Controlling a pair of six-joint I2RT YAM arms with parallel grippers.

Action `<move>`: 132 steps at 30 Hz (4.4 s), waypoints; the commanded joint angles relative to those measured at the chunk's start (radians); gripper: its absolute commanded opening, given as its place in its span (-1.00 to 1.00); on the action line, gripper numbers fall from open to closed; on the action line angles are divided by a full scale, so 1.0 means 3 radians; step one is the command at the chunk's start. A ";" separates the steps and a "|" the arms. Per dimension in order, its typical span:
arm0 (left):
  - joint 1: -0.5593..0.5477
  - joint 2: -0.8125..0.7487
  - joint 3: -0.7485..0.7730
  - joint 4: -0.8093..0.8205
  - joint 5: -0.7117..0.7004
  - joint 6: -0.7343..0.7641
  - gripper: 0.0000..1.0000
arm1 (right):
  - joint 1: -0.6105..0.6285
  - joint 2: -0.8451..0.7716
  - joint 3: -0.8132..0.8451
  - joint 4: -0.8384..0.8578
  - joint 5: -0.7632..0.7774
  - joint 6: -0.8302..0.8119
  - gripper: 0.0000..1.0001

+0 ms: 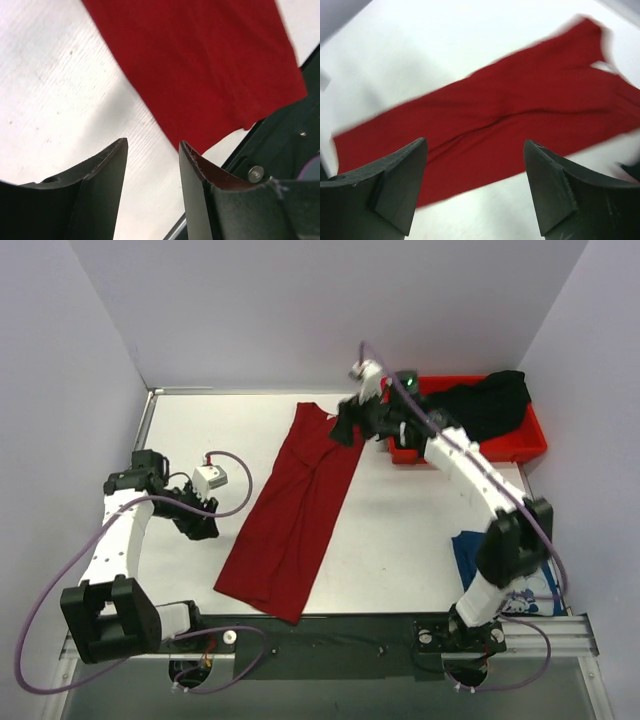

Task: Fold and stack the t-shirts
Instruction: Rotate the tshirt 80 degrees, then grab the bottom of the folded rectangular tshirt with both arms, then fold the folded rectangular tshirt in 1/3 of the way

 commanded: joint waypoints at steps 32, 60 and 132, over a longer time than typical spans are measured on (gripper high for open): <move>0.0142 0.0023 -0.0712 -0.1268 0.0456 0.3688 0.03 | 0.3171 -0.0148 -0.2212 0.0074 0.0178 -0.3481 -0.62; -0.1617 -0.0519 -0.1653 0.0413 -0.0338 0.4512 0.18 | 0.2930 -0.0787 -0.2892 0.0140 0.0040 -0.3117 -1.00; -0.1377 0.1884 0.0514 0.4101 -0.0670 -0.0703 -0.10 | -0.0219 0.0404 -0.1430 0.1235 -0.0379 0.0237 -0.28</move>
